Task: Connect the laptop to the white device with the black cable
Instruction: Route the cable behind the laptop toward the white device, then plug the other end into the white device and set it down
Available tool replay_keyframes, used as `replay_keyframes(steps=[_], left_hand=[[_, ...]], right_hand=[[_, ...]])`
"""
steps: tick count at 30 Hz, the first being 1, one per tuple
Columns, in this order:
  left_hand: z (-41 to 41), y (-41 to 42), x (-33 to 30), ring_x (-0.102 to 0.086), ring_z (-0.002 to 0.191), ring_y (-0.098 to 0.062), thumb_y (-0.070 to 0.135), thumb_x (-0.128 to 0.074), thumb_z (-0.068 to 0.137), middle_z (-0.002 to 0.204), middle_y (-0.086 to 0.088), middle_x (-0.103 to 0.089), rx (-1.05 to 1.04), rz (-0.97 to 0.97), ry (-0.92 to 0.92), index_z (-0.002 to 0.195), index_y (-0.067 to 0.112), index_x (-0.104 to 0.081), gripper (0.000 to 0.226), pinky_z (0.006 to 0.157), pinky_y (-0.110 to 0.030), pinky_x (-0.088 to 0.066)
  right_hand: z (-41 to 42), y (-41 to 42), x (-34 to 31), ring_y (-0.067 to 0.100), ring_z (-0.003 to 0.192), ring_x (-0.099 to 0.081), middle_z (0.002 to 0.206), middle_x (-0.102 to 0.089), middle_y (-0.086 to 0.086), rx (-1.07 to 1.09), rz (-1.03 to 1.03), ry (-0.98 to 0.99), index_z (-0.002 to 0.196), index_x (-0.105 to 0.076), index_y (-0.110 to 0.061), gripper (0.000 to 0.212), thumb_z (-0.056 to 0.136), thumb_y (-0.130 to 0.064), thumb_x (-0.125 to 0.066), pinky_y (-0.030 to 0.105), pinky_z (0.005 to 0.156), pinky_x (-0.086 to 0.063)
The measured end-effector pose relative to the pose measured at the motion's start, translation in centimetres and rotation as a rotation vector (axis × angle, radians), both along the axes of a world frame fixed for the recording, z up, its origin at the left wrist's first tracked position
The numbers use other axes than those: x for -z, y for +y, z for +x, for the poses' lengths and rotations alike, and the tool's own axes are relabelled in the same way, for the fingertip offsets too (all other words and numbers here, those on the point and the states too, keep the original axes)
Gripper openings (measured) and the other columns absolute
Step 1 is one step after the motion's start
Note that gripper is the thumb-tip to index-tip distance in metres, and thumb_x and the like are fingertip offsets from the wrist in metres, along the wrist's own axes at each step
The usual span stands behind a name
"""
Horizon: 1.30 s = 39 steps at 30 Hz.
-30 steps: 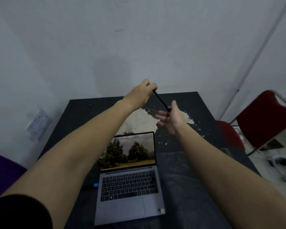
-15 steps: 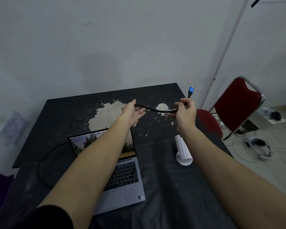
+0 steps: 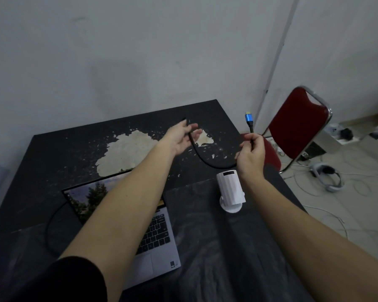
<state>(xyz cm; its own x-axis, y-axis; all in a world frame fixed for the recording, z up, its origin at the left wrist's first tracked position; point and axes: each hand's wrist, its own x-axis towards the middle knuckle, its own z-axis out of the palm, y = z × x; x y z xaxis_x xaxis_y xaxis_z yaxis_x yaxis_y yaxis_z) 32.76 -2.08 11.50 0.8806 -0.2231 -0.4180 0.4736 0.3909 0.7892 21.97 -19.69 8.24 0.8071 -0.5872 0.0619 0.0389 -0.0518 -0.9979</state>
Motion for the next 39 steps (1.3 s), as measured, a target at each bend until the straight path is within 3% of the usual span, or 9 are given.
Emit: replay_keyframes(steps=[4, 6, 8, 12, 15, 18, 22, 26, 39], left_hand=[[-4.2, -1.5, 5.5, -0.068, 0.103, -0.036, -0.003, -0.035, 0.105, 0.12, -0.017, -0.06, 0.093, 0.171, 0.124, 0.152, 0.007, -0.024, 0.049, 0.073, -0.039, -0.06], [-6.7, -1.8, 8.5, -0.072, 0.09, -0.026, 0.002, -0.036, 0.106, 0.126, -0.011, -0.058, 0.225, 0.343, 0.127, 0.138, 0.014, -0.042, 0.035, 0.074, -0.036, -0.058], [-9.2, -1.8, 11.0, -0.069, 0.076, -0.018, 0.005, -0.037, 0.105, 0.117, -0.006, -0.06, 0.316, 0.498, 0.104, 0.109, 0.02, -0.054, 0.023, 0.073, -0.034, -0.055], [-13.2, -0.6, 15.1, -0.059, 0.054, -0.018, 0.011, -0.045, 0.101, 0.082, -0.009, -0.065, 0.418, 0.731, 0.085, 0.105, 0.01, -0.058, 0.014, 0.054, -0.031, -0.049], [-15.4, 0.8, 16.2, -0.068, 0.091, -0.03, 0.029, -0.052, 0.1, 0.109, -0.017, -0.069, 0.542, 0.982, 0.03, 0.123, 0.005, -0.059, 0.034, 0.082, -0.041, -0.056], [-17.0, 1.7, 16.6, -0.028, 0.143, -0.038, 0.047, -0.048, 0.1, 0.16, -0.017, -0.023, 0.588, 1.221, 0.058, 0.157, 0.004, -0.009, 0.081, 0.114, -0.042, -0.03], [-18.1, 1.3, 16.0, -0.021, 0.137, -0.039, 0.048, -0.048, 0.099, 0.156, -0.013, -0.016, 0.461, 1.501, -0.187, 0.157, 0.012, -0.007, 0.08, 0.113, -0.047, -0.025], [-17.0, -1.4, 16.2, -0.03, 0.135, -0.033, 0.037, -0.051, 0.1, 0.148, -0.011, -0.029, 0.379, 1.309, -0.336, 0.15, 0.015, -0.03, 0.059, 0.113, -0.043, -0.029], [-9.2, -12.2, 21.5, -0.062, 0.106, -0.022, 0.049, -0.084, 0.069, 0.124, -0.002, -0.06, 0.19, 0.629, 0.098, 0.132, 0.014, -0.042, 0.084, 0.093, -0.04, -0.052]], right_hand=[[-1.3, -0.6, 1.0, 0.013, 0.067, -0.051, 0.079, -0.057, -0.002, 0.047, -0.103, 0.068, 0.099, -0.055, -0.027, 0.021, 0.099, -0.012, -0.041, 0.033, 0.064, -0.045], [-2.6, -0.4, 1.8, 0.01, 0.065, -0.051, 0.078, -0.057, -0.002, 0.02, -0.154, 0.085, 0.105, -0.055, -0.025, 0.018, 0.1, -0.013, -0.043, 0.028, 0.061, -0.043], [-4.1, -0.1, 2.8, 0.01, 0.065, -0.052, 0.078, -0.058, -0.003, -0.027, -0.196, 0.138, 0.112, -0.053, -0.027, 0.018, 0.1, -0.016, -0.046, 0.024, 0.059, -0.042], [-7.4, 0.4, 5.4, 0.017, 0.086, -0.061, 0.089, -0.066, -0.003, -0.082, -0.338, 0.297, 0.114, -0.064, -0.016, 0.021, 0.098, -0.026, -0.056, 0.03, 0.075, -0.045], [-10.5, 0.5, 7.3, 0.02, 0.074, -0.059, 0.089, -0.067, 0.005, -0.154, -0.387, 0.443, 0.103, -0.064, -0.01, 0.019, 0.1, -0.022, -0.05, 0.031, 0.061, -0.043], [-13.4, 0.2, 8.8, 0.015, 0.073, -0.054, 0.091, -0.062, 0.004, -0.173, -0.341, 0.561, 0.104, -0.059, -0.01, 0.018, 0.101, -0.021, -0.045, 0.022, 0.058, -0.04], [-15.8, -0.7, 10.8, 0.018, 0.079, -0.054, 0.089, -0.061, 0.001, -0.168, -0.273, 0.596, 0.101, -0.057, -0.013, 0.017, 0.1, -0.023, -0.042, 0.025, 0.061, -0.04], [-16.1, -2.3, 12.8, 0.012, 0.067, -0.052, 0.082, -0.06, 0.002, -0.196, -0.226, 0.613, 0.098, -0.057, -0.013, 0.015, 0.101, -0.021, -0.044, 0.027, 0.06, -0.041], [-12.9, -6.8, 18.7, 0.017, 0.073, -0.061, 0.074, -0.062, -0.006, -0.302, -0.082, 0.573, 0.078, -0.059, -0.027, 0.028, 0.09, -0.052, -0.054, 0.05, 0.075, -0.058]])
